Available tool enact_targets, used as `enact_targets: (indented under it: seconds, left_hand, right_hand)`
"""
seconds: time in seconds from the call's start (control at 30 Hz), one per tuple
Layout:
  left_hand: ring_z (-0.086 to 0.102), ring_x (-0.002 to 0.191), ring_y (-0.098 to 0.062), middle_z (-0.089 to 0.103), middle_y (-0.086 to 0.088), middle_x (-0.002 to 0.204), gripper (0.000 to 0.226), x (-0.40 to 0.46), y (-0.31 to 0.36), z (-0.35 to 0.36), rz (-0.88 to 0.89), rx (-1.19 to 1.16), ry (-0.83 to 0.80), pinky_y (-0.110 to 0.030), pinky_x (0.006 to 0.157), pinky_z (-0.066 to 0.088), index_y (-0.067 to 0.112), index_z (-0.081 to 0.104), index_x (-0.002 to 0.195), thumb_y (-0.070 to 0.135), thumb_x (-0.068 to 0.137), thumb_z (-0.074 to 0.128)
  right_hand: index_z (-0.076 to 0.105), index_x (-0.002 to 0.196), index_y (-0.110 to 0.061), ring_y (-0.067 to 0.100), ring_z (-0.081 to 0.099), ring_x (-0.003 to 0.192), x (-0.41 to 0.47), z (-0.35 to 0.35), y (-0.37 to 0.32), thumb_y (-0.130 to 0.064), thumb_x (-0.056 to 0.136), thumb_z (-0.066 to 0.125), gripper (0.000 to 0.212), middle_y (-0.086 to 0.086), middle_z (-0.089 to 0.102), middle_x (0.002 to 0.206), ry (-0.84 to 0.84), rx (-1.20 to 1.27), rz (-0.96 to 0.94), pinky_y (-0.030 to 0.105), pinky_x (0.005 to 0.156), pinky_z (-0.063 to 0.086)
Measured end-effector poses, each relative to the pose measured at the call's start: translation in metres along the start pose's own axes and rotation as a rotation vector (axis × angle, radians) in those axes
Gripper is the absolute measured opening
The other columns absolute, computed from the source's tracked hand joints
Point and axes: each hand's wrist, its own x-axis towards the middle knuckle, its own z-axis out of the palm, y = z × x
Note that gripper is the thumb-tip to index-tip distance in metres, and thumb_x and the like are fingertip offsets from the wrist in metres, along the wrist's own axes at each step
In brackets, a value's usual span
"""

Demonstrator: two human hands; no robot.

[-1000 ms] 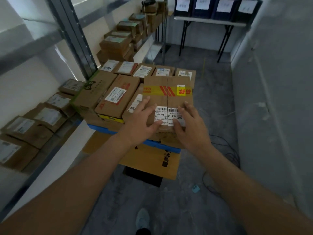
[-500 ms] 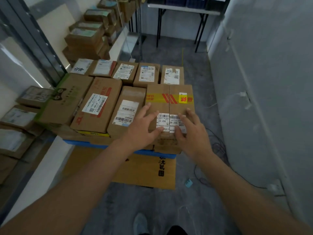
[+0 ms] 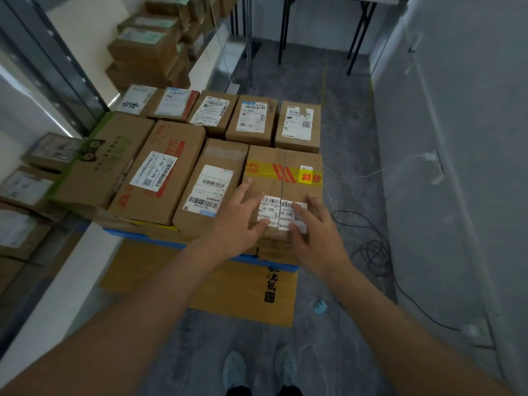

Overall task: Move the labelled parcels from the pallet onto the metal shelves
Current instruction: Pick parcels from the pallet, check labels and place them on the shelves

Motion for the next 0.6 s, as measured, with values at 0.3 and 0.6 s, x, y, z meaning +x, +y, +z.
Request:
enact_targets:
  seconds: [0.3, 0.6]
  left_hand:
    - [0.012, 0.157, -0.023, 0.005, 0.002, 0.171, 0.062, 0.007, -0.002, 0.017, -0.032, 0.129, 0.038, -0.049, 0.122, 0.030, 0.022, 0.040, 0.156, 0.043, 0.101, 0.058]
    - [0.007, 0.157, -0.026, 0.012, -0.006, 0.170, 0.058, 0.008, 0.000, 0.020, -0.050, 0.184, 0.060, -0.052, 0.125, 0.023, 0.018, 0.042, 0.154, 0.039, 0.102, 0.057]
  right_hand:
    - [0.043, 0.151, -0.021, 0.024, 0.030, 0.146, 0.005, 0.012, 0.021, -0.032, 0.102, 0.055, 0.052, -0.003, 0.012, 0.165, -0.065, 0.065, -0.043, 0.049, 0.106, 0.048]
    - [0.039, 0.152, -0.024, 0.027, 0.033, 0.145, 0.009, 0.011, 0.021, -0.036, 0.101, 0.056, 0.055, -0.007, 0.008, 0.166, -0.103, 0.021, -0.042, 0.049, 0.107, 0.048]
